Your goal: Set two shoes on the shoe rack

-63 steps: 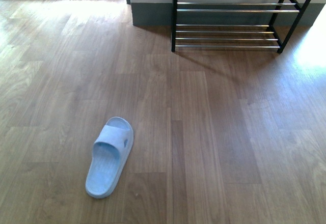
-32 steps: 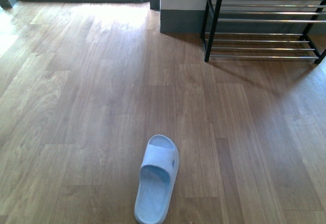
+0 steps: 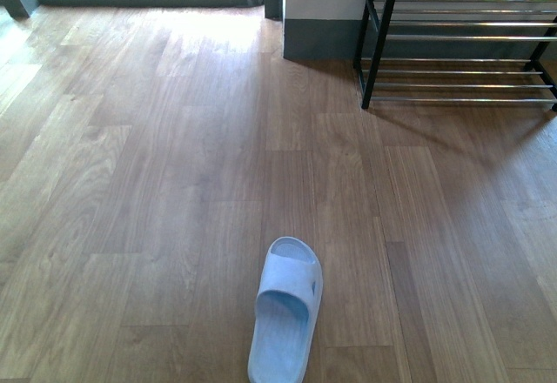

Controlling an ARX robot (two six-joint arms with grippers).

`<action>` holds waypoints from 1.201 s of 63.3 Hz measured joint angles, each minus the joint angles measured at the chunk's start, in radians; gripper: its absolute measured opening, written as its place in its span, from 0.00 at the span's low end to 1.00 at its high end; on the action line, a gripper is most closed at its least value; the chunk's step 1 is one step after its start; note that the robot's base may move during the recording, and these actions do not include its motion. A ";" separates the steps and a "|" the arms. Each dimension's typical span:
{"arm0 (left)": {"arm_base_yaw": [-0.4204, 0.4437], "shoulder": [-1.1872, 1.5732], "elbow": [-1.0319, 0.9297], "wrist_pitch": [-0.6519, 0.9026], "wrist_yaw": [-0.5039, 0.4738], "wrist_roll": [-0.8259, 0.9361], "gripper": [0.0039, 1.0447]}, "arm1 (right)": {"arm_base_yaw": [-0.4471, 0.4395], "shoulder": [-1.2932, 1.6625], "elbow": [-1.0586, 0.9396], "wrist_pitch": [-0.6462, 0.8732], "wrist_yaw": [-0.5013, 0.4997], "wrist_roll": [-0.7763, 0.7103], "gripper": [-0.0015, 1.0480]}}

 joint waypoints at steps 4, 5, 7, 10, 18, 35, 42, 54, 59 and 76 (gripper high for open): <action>0.000 0.000 0.000 0.000 0.000 0.000 0.02 | 0.031 0.219 0.047 0.068 0.015 -0.001 0.91; 0.000 0.000 0.000 0.000 0.001 0.000 0.02 | 0.036 0.251 0.055 0.077 0.017 0.000 0.91; 0.000 0.000 0.000 0.000 0.000 0.000 0.02 | 0.047 0.346 0.079 0.101 0.018 0.003 0.91; 0.000 0.000 0.000 0.000 0.000 0.000 0.02 | 0.064 0.487 0.124 0.128 0.041 0.008 0.91; 0.000 0.000 0.000 0.000 0.000 0.000 0.02 | 0.086 0.727 0.237 0.157 0.057 0.036 0.91; 0.000 0.000 0.000 0.000 0.000 0.000 0.02 | 0.158 1.003 0.481 0.085 0.035 0.063 0.91; 0.000 0.000 0.000 0.000 0.000 0.000 0.02 | 0.224 1.106 0.580 0.046 0.016 0.104 0.91; 0.000 0.000 0.000 0.000 0.000 0.000 0.02 | 0.263 1.151 0.645 0.034 0.013 0.190 0.91; 0.000 0.000 0.000 0.000 0.000 0.000 0.02 | 0.266 1.153 0.656 0.039 0.010 0.227 0.91; 0.000 0.000 0.000 0.000 0.000 0.000 0.02 | 0.267 1.154 0.660 0.059 0.014 0.348 0.91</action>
